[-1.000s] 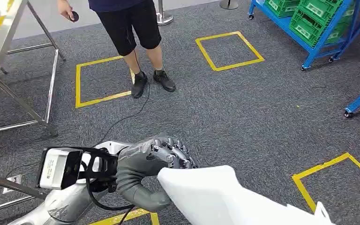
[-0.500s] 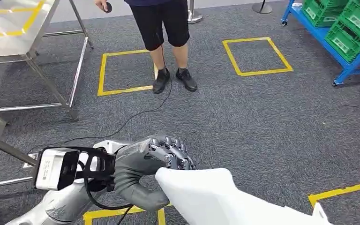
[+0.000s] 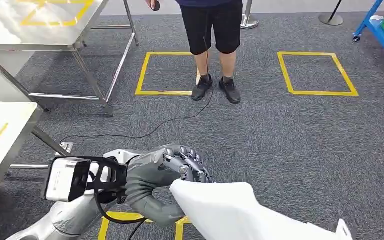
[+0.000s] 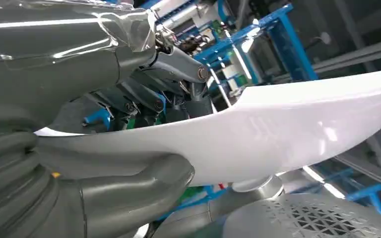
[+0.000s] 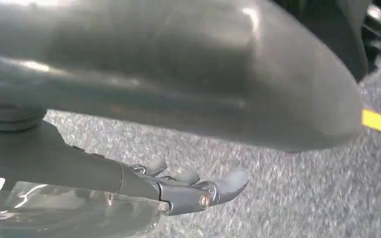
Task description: Take the parts from the cabinet and place them on the table.
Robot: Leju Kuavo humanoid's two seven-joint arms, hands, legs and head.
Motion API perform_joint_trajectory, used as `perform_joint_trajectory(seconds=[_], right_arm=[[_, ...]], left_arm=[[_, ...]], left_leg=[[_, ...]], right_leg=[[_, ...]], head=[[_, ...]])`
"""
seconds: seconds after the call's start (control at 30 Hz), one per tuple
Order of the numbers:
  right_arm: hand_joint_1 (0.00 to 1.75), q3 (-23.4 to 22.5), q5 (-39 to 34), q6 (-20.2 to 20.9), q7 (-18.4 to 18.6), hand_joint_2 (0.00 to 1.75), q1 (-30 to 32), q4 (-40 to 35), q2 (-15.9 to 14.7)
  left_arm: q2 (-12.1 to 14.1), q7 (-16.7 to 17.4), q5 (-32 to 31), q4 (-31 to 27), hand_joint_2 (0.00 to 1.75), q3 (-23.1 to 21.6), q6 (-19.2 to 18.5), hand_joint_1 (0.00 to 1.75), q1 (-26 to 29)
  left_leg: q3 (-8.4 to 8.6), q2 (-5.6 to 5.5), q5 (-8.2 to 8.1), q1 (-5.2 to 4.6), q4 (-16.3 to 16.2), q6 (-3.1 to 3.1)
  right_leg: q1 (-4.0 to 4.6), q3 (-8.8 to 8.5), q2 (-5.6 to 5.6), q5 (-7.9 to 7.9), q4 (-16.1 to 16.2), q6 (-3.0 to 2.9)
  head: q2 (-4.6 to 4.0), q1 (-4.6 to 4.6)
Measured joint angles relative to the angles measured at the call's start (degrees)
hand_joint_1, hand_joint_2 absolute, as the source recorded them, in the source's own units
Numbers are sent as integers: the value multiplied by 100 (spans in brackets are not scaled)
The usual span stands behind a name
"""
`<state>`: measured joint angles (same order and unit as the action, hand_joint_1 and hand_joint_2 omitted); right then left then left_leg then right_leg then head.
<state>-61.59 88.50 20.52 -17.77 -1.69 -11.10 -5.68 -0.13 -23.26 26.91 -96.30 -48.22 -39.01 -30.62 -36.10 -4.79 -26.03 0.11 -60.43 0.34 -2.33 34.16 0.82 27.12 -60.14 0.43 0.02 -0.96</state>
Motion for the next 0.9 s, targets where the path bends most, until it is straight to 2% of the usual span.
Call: perform_joint_trajectory(seconds=[0.03,0.07,0.1,0.13,0.17,0.2,0.23,0.27,0.3,0.33,0.43,0.47,0.5,0.53,0.57,0.6,0.63,0.67,0.7,0.73,0.77,0.8,0.83,0.87,0.9], right_arm=[[0,-4,-59,-2,44,0,14,2,4],[0,-24,-116,-7,114,0,28,0,9],[0,-50,-168,-28,196,0,42,0,7],[0,-90,-236,-50,247,0,48,0,7],[0,-140,-308,-59,295,0,45,-2,9],[0,-186,-367,-61,339,0,35,-2,15],[0,-219,-398,-61,380,0,26,-2,22],[0,-260,-435,-61,431,0,19,-13,37],[0,-299,-461,-61,457,0,21,-28,74],[0,-326,-474,-48,474,0,25,-33,118],[0,-411,-509,11,483,0,19,-70,129],[0,-420,-511,18,489,0,0,-85,138],[0,-424,-513,18,494,0,-2,-103,138],[0,-441,-520,18,494,0,18,-105,133],[0,-455,-522,18,492,0,40,-107,122],[0,-468,-520,18,494,0,65,-120,107],[0,-479,-520,22,494,0,88,-142,90],[0,-487,-518,26,494,0,94,-144,88],[0,-490,-513,31,494,0,94,-146,85],[0,-492,-516,33,492,0,88,-149,85],[0,-492,-516,35,489,0,86,-153,85],[0,-496,-518,35,483,0,88,-160,83],[0,-498,-516,33,474,0,78,-157,107],[0,-503,-520,35,454,0,88,-168,114],[0,-509,-527,37,452,0,63,-177,103]], left_arm=[[0,0,0,0,175,2,-7,154,-3],[0,-4,0,0,175,2,-7,154,-2],[2,-4,-2,0,175,0,-7,154,3],[11,-4,-2,0,175,0,-4,154,12],[17,-4,-2,0,175,0,-2,154,16],[20,-4,-2,0,175,0,0,154,21],[20,-4,-2,0,175,0,2,154,20],[20,-4,-2,-7,175,2,9,154,19],[17,-4,-2,-22,175,4,11,154,10],[15,-4,-2,-33,175,4,11,154,-7],[13,-4,0,-37,175,9,11,154,-14],[15,-2,0,-48,175,11,11,154,-12],[13,-2,0,-68,175,11,11,154,7],[7,-4,11,-66,175,7,11,154,-22],[-15,-4,9,-68,175,2,11,154,-37],[-26,-2,0,-63,175,-11,11,154,-14],[-24,-2,0,-63,175,-26,2,154,12],[-26,-2,0,-61,175,-31,2,154,26],[-24,-2,0,-61,175,-31,-2,154,36],[-26,-2,2,-61,175,-31,-4,154,37],[-28,-2,2,-61,175,-31,-7,154,37],[-28,-2,2,-63,175,-33,-7,154,36],[-26,-2,4,-63,175,-33,-7,154,54],[-40,0,7,-66,175,-31,-7,154,52],[-41,0,7,-70,175,-28,-13,154,55]], left_leg=[[-139,243,-167,1,-313,-19],[-353,366,-367,10,-748,-25],[-603,423,-551,11,-1214,-23],[-831,443,-658,9,-1595,-14],[-927,445,-633,4,-1714,10],[-875,445,-503,-14,-1561,55],[-688,454,-278,-53,-1177,121],[-405,544,-16,-126,-645,210],[-119,802,183,-241,-138,329],[-34,1075,79,-341,31,384],[-33,855,90,-349,97,410],[32,756,125,-345,227,450],[217,679,226,-251,393,423],[254,624,248,-231,463,421],[262,533,277,-212,464,450],[262,433,276,-198,460,447],[259,329,273,-186,457,442],[257,235,269,-171,448,431],[263,138,254,-146,432,401],[264,42,232,-114,399,356],[261,-45,192,-72,334,298],[239,-123,138,-31,243,222],[199,-186,76,-32,170,136],[132,-241,30,-29,42,104],[94,-269,44,-11,72,93]], right_leg=[[23,-24,-45,18,0,-27],[53,-36,-107,34,0,-51],[85,-41,-180,48,-1,-70],[113,-43,-263,64,-2,-90],[142,-49,-334,77,-2,-107],[167,-65,-399,94,-2,-124],[188,-96,-462,117,-2,-128],[203,-139,-532,147,2,-138],[207,-182,-597,175,13,-137],[228,-209,-651,193,21,-120],[220,-245,-879,217,85,-75],[255,-327,-962,217,141,-63],[227,-310,-716,245,88,-60],[199,-253,-409,292,-42,-53],[185,-65,-201,435,-418,-56],[170,199,-129,596,-896,-48],[143,454,-109,703,-1304,-19],[119,609,-107,708,-1505,33],[80,623,-107,594,-1410,118],[32,508,-104,389,-1066,228],[-22,309,-73,145,-590,344],[-87,85,33,-73,-93,452],[-61,95,226,-7,-138,436],[-71,58,293,-14,-35,308],[-47,55,230,-13,-57,228]], head=[[0,-50],[0,-46],[0,-50],[0,-52],[0,-50],[0,-48],[0,-50],[0,-48],[0,-48],[0,-37],[0,-50],[0,-50],[0,-39],[0,-48],[0,-33],[0,-20],[0,-26],[0,-24],[0,-24],[0,-24],[0,-24],[0,-22],[0,-15],[0,37],[0,37]])
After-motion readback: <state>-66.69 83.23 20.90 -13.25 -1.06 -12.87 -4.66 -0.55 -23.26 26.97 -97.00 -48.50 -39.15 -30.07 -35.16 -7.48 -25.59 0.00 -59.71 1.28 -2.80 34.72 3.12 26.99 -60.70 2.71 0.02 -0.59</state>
